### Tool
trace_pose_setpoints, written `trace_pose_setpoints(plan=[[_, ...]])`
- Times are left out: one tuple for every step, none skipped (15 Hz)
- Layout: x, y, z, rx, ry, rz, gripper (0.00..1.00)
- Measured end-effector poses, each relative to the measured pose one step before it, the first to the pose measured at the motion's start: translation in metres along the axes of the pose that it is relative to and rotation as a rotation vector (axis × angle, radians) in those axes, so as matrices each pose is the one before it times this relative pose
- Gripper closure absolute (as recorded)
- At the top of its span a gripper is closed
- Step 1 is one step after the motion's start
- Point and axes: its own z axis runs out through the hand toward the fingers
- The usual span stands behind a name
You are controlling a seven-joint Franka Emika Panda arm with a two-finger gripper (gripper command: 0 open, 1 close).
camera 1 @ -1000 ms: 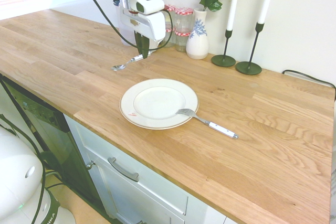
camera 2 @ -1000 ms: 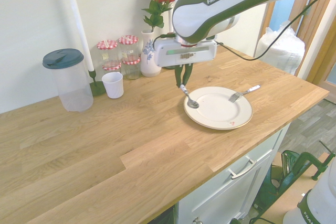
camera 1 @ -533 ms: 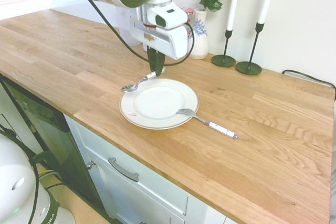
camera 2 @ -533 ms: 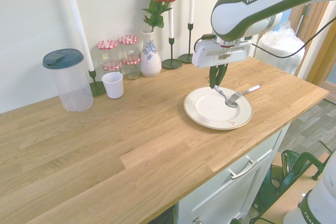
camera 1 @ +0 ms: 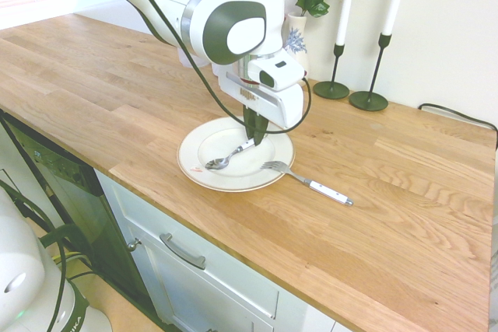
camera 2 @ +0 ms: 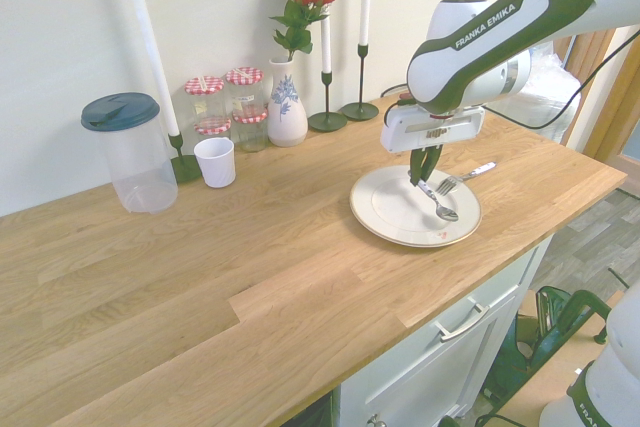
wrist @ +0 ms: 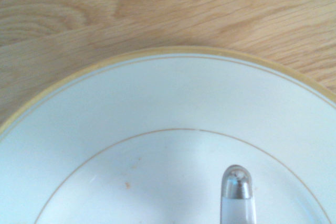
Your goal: Put the spoon into the plate
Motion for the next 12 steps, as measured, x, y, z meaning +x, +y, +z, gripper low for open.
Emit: trace_pose_setpoints(plan=[[0.00060,-0.00007,0.00284,-0.00482,-0.00366,0.00035,0.00],[-0.00002,0.00001,0.00191,-0.00310,-0.00234,-0.00008,0.00],[0.00000,0.00002,0.00091,-0.00158,-0.00120,-0.00004,0.00],[0.00005,0.00005,0.00059,-0.00103,-0.00080,-0.00005,0.00],[0.00001,0.00005,0.00101,-0.00175,-0.00136,-0.00014,0.00],[-0.00002,0.00001,0.00099,-0.00173,-0.00136,0.00002,0.00],[0.00000,0.00002,0.00110,-0.00168,-0.00158,0.00031,0.00],[0.00002,-0.00004,0.00073,-0.00088,-0.00071,0.00003,0.00],[0.00003,-0.00024,0.00021,0.00089,0.00075,-0.00027,0.00],[0.00015,-0.00035,-0.00024,0.00255,0.00209,-0.00028,0.00],[0.00007,-0.00028,-0.00031,0.00201,0.00158,-0.00085,0.00],[-0.00036,-0.00067,-0.00173,0.00405,0.00275,-0.00365,0.00]])
